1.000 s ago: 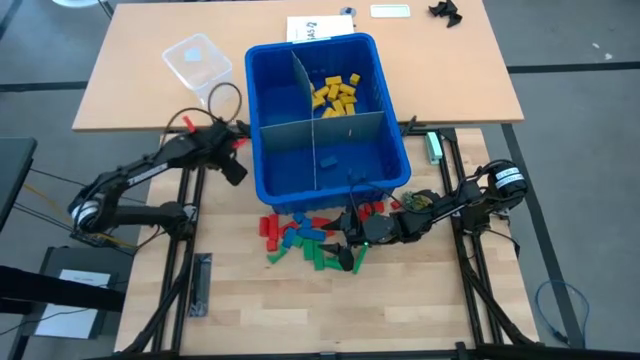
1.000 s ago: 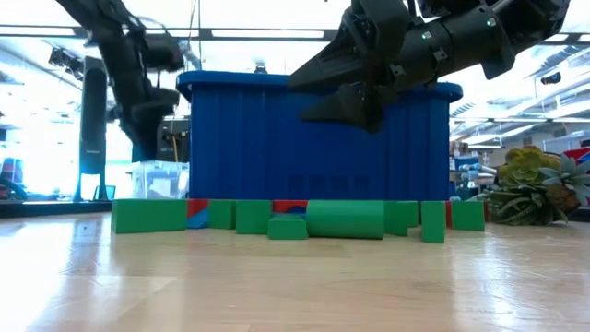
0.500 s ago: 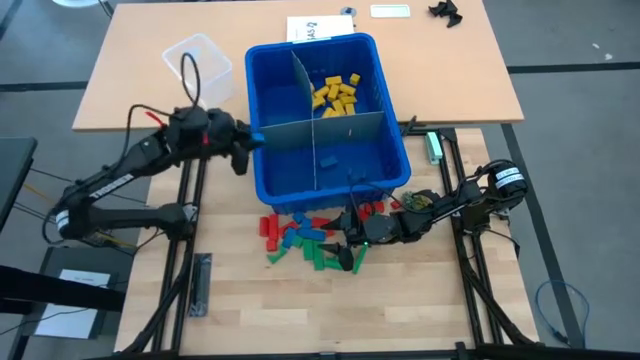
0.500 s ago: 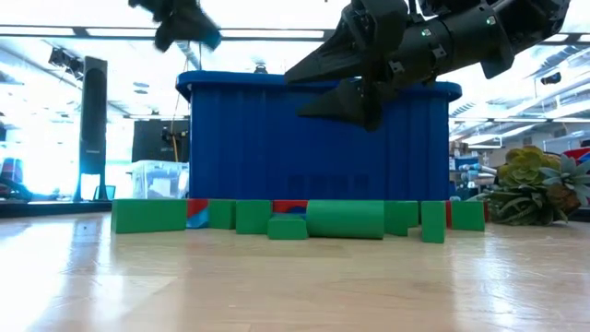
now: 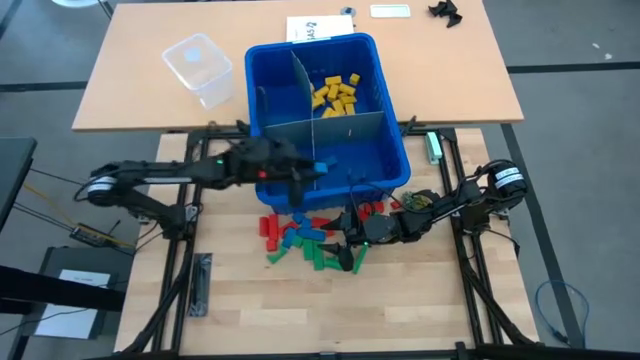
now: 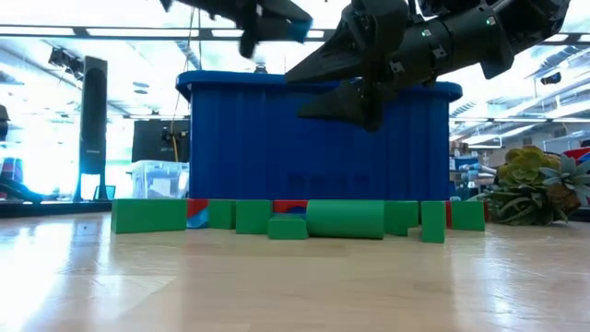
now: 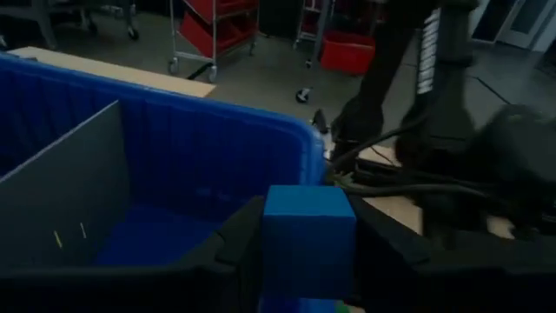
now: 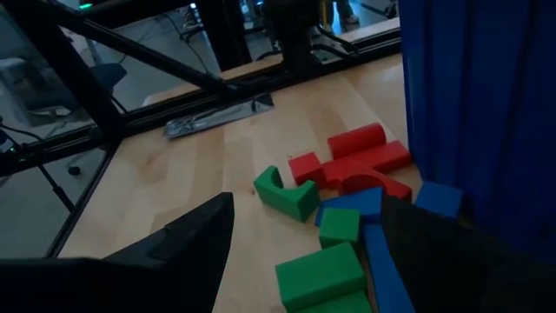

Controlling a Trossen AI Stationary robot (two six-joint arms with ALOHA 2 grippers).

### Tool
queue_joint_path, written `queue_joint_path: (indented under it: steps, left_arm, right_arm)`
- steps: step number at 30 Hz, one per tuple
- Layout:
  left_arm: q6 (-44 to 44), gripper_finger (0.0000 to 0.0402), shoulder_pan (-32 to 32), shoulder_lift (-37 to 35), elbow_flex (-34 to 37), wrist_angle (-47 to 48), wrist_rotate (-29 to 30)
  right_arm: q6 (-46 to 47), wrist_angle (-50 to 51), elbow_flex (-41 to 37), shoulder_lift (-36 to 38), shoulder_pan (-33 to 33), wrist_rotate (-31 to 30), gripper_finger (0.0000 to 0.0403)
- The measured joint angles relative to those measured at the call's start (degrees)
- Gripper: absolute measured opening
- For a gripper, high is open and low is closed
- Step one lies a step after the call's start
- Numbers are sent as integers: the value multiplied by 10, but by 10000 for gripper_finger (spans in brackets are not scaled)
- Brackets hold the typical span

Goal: Sort Items/Unsort Items

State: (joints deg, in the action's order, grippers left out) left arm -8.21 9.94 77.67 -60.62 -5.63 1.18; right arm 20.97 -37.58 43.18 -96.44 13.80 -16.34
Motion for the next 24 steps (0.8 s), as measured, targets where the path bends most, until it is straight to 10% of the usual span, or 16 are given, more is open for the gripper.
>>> queue_joint_path:
  steps: [7, 14, 24]
  left_arm:
    - [7, 215, 18, 74, -9, -53, 5]
    - [76, 273, 7, 64, -133, 194, 9]
    - [44, 263, -184, -69, -162, 458, 238]
  right_arm:
    - [0, 1, 0, 0, 0, 1, 291]
    - [18, -16, 0, 0, -1, 6, 291]
    - [39, -44, 0, 0, 12, 84, 291]
